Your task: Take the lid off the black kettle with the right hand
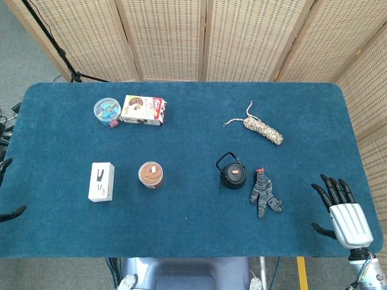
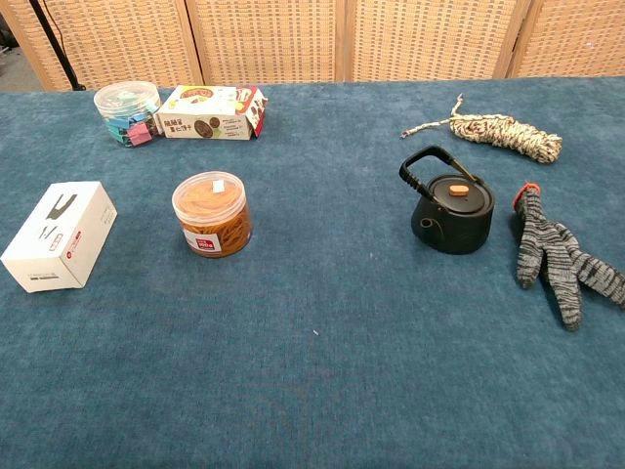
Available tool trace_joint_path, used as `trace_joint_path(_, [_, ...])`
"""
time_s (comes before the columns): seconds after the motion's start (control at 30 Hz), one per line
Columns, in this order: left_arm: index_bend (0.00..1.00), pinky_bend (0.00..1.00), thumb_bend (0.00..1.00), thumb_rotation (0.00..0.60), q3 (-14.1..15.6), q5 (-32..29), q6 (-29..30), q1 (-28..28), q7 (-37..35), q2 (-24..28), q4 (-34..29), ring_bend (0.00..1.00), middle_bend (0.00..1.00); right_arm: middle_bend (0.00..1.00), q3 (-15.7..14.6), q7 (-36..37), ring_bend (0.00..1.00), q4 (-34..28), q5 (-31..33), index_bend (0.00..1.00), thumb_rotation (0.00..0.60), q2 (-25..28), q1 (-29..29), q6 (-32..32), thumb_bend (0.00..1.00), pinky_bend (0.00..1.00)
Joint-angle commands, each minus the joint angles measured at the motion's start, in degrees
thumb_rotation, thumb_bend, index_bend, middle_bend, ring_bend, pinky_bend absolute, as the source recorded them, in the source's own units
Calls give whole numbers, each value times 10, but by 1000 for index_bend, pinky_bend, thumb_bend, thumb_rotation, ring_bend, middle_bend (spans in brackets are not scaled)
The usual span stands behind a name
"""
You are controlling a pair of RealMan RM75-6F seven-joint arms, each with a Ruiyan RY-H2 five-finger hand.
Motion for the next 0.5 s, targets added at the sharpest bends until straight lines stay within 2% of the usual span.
trace_joint_path(0.03, [0,0,36,600,0,-1,0,1,-5,2,0,0,0,0,0,-3,0,0,2,152,600,-4,3,-8,0,0])
trace_joint_path(0.2, [0,0,35,600,-2,-2,3,2,-13,3,1,0,0,0,16,-29,0,-17,10,168,600,-10,10,-6,1,0])
trace_joint_path(0.33, [0,0,35,600,-1,3,5,2,-12,3,1,0,0,0,27,-50,0,-62,12,185,600,-6,29,-27,22,0])
trace_joint_path(0.5, [0,0,35,600,3,9,3,1,-8,1,3,0,0,0,47,-81,0,-146,30,283,600,-4,70,-82,128,0])
